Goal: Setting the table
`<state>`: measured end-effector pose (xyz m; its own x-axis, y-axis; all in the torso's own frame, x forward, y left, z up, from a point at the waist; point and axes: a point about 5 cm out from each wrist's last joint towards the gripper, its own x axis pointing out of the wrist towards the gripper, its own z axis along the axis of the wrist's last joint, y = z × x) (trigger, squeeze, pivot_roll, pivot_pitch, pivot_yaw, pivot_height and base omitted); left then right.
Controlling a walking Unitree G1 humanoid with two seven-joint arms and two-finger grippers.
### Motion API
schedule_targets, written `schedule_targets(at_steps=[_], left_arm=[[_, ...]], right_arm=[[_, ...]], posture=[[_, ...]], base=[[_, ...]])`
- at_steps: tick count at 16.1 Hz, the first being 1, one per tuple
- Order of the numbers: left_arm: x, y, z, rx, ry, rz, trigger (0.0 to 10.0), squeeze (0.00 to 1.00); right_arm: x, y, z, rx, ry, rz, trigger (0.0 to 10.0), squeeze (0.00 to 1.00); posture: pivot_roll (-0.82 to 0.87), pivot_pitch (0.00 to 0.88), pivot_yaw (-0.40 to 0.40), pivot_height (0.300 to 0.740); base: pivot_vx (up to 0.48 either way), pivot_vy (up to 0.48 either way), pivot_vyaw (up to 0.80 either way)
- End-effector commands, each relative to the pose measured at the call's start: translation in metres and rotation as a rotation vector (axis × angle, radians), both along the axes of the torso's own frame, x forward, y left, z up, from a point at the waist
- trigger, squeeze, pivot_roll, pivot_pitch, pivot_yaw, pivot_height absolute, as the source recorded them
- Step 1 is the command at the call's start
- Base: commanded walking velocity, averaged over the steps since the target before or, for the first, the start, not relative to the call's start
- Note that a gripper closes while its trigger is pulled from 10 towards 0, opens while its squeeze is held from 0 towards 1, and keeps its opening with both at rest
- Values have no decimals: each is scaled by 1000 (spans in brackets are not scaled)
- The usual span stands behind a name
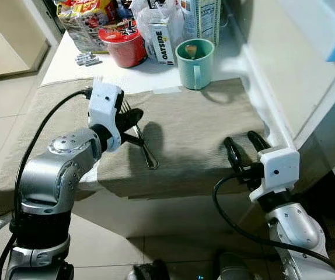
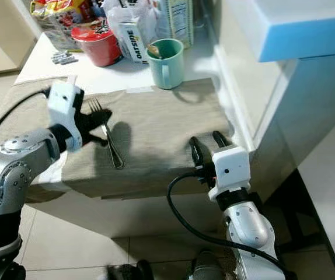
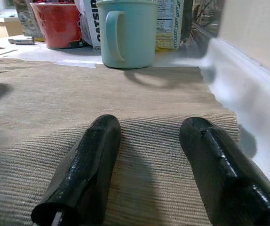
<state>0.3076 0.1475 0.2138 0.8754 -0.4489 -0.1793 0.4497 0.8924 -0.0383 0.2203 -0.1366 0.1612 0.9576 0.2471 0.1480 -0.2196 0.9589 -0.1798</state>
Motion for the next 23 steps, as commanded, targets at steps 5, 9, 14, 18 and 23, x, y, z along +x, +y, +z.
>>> schedule_targets(at_steps=[5,9,14,18,23], left_arm=[[3,1,21,-73,-77,-21,10000,0],[1,5,37,-71,-258,47,10000,0],[-11,41,19,-99,-355,334,10000,0],[-38,59,7,-90,-335,469,10000,0],[-70,35,-43,-110,-178,450,10000,0]], right_arm=[[2,7,-17,-5,77,26,10000,0],[33,4,-11,90,54,-26,10000,0],[73,16,-1,60,-46,0,10000,0],[78,21,-2,41,-86,22,10000,0],[68,14,-11,40,-93,-18,10000,0]], posture=[[-141,131,177,740],[-127,51,139,740],[-93,0,52,740],[-65,0,57,740],[-84,0,79,740]], base=[[0,0,0],[0,0,0],[0,0,0],[0,0,0],[0,0,0]])
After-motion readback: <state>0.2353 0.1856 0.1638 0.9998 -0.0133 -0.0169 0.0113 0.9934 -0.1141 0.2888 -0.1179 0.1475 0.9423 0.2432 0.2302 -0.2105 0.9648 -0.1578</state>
